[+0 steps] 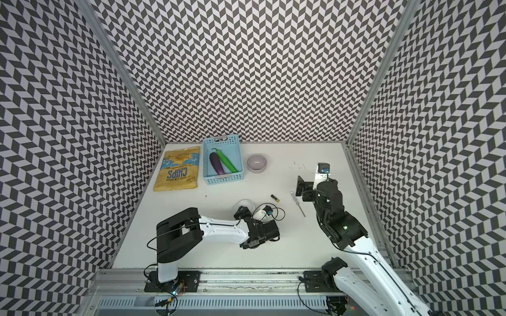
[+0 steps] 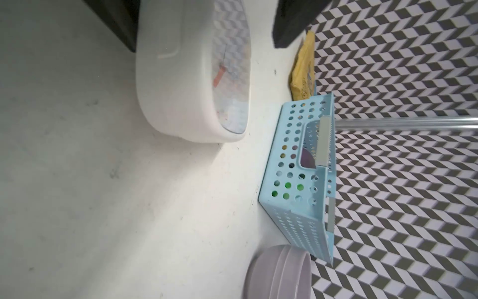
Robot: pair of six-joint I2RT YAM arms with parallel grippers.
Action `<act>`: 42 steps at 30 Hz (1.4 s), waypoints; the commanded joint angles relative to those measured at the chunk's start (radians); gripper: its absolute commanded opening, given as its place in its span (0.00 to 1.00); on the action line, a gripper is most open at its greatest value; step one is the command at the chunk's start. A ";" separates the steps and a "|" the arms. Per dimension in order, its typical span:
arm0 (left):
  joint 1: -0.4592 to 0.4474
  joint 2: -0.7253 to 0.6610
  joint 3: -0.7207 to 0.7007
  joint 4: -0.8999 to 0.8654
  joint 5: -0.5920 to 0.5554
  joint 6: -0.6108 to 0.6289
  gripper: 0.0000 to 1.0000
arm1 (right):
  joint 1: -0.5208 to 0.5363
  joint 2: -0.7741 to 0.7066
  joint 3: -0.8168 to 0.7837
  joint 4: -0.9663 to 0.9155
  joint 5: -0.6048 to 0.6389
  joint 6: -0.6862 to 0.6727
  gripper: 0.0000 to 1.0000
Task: Remove the battery from the alarm
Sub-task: Adjust the alarm at the center of the board, then reset both arms
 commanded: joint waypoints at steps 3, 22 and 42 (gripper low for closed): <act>-0.001 -0.154 -0.018 0.164 0.222 0.068 1.00 | -0.110 0.055 -0.003 0.093 -0.076 0.013 1.00; 0.910 -1.103 -0.558 0.795 0.810 0.001 1.00 | -0.303 0.502 -0.441 1.223 -0.081 -0.151 1.00; 1.187 -0.629 -0.874 1.652 0.727 0.183 1.00 | -0.389 0.769 -0.502 1.574 -0.295 -0.186 1.00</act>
